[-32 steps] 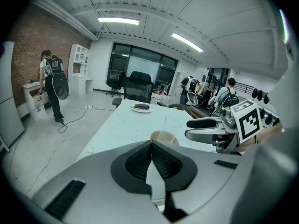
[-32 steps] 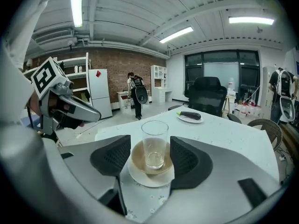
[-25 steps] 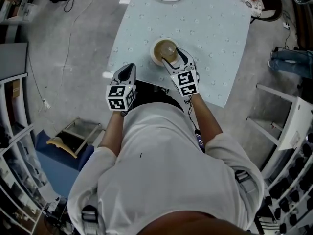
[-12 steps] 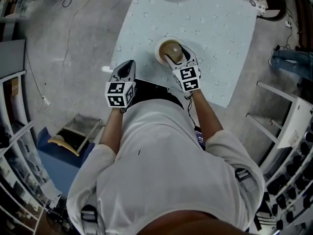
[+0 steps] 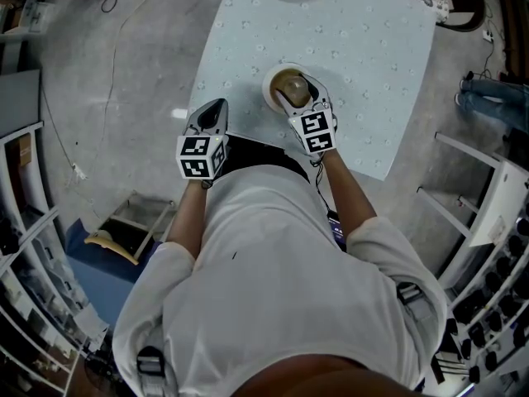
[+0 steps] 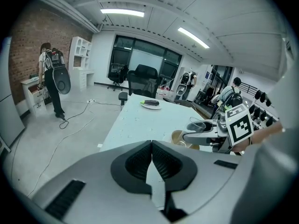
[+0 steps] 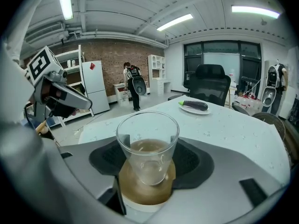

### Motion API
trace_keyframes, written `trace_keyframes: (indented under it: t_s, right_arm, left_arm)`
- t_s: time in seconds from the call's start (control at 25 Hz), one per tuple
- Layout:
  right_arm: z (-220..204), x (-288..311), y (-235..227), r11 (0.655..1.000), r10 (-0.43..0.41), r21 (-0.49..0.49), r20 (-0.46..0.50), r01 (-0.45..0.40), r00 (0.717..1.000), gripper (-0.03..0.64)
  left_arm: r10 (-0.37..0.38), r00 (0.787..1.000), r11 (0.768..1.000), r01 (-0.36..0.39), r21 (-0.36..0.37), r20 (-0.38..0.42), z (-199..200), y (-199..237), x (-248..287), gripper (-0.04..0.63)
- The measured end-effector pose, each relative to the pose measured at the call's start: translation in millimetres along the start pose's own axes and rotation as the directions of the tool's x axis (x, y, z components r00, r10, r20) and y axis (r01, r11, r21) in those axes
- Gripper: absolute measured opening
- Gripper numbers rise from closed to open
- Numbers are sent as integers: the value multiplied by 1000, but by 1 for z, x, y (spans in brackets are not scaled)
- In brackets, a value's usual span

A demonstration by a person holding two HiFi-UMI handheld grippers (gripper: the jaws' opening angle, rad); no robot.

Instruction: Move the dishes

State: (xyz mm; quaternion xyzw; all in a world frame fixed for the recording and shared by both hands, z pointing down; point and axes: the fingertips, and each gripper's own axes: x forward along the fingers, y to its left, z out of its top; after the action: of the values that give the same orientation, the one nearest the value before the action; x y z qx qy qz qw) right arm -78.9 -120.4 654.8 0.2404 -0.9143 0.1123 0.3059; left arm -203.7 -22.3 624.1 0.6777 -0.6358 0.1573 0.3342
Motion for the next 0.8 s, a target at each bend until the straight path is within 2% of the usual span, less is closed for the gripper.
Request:
trace_keyframes:
  t_s: [0.48, 0.8]
  right_arm:
    - [2, 1, -3, 1000, -14, -2, 8, 14, 1000, 276]
    - [23, -14, -9, 999, -44, 13, 61, 44, 997, 275]
  left_arm:
    - [-23, 1000, 1000, 23, 21, -20, 2, -2, 9, 20]
    - [-67, 997, 996, 68, 55, -33, 10, -13, 19, 20]
